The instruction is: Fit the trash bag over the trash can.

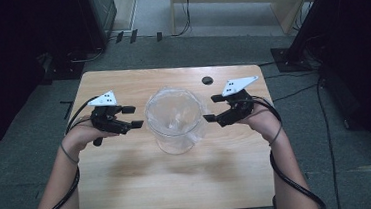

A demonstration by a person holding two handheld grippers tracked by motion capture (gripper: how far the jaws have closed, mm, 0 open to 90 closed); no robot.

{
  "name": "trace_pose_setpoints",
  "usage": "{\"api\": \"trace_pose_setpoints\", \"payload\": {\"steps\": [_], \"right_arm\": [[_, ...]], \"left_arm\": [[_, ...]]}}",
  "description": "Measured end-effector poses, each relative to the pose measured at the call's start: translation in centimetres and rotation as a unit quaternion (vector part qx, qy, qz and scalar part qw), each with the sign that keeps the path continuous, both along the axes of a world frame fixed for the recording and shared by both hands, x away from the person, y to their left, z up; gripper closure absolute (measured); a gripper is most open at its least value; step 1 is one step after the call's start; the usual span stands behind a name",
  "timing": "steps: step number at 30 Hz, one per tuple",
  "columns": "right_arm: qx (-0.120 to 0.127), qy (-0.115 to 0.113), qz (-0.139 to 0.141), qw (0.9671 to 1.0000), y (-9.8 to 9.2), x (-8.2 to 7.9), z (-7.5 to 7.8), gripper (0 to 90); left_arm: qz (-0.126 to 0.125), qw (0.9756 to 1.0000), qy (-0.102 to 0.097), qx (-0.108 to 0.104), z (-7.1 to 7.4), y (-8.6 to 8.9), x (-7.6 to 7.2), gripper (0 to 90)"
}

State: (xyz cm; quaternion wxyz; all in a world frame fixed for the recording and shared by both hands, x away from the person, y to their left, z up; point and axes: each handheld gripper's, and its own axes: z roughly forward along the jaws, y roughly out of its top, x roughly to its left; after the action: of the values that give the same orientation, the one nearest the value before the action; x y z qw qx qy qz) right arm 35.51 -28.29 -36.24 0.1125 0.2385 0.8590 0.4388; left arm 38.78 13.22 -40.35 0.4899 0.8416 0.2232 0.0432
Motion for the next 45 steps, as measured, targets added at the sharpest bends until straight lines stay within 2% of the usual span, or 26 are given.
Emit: {"api": "trace_pose_setpoints", "payload": {"steps": [7, 11, 17, 20, 31, 37, 43, 45], "right_arm": [[0.006, 0.006, -0.024, 0.9997, -1.7, 0.0, -1.1, 23.9], [-0.013, 0.008, -0.037, 0.9992, -2.3, 0.3, -2.0, 23.9], [-0.012, 0.023, -0.049, 0.9984, -2.9, 0.9, -3.6, 24.0], [-0.011, 0.028, -0.050, 0.9983, -3.0, 1.2, -4.3, 24.0], [-0.016, 0.037, -0.057, 0.9976, -2.8, 2.1, -6.9, 24.0], [-0.021, 0.033, -0.054, 0.9978, -2.5, 2.5, -8.2, 24.3], [-0.022, 0.041, -0.061, 0.9970, -2.2, 2.8, -9.7, 24.2], [-0.021, 0.044, -0.064, 0.9968, -1.9, 3.1, -10.4, 24.2]], "left_arm": [[0.005, 0.9999, 0.000, 0.009, -0.5, 0.1, 0.1, 27.8], [0.008, 0.9998, -0.005, 0.017, -0.8, 0.1, 0.0, 27.9], [0.023, 0.9995, -0.006, 0.022, -1.6, 0.6, 0.1, 28.0], [0.031, 0.9993, -0.006, 0.018, -2.0, 0.7, 0.2, 28.1], [0.036, 0.9990, -0.004, 0.028, -4.2, 0.4, 0.7, 28.1], [0.041, 0.9987, -0.004, 0.032, -5.2, 0.4, 1.0, 28.0], [0.036, 0.9988, -0.011, 0.033, -6.6, 0.3, 1.2, 27.9], [0.044, 0.9982, -0.010, 0.038, -7.2, 0.4, 1.4, 27.8]]}}
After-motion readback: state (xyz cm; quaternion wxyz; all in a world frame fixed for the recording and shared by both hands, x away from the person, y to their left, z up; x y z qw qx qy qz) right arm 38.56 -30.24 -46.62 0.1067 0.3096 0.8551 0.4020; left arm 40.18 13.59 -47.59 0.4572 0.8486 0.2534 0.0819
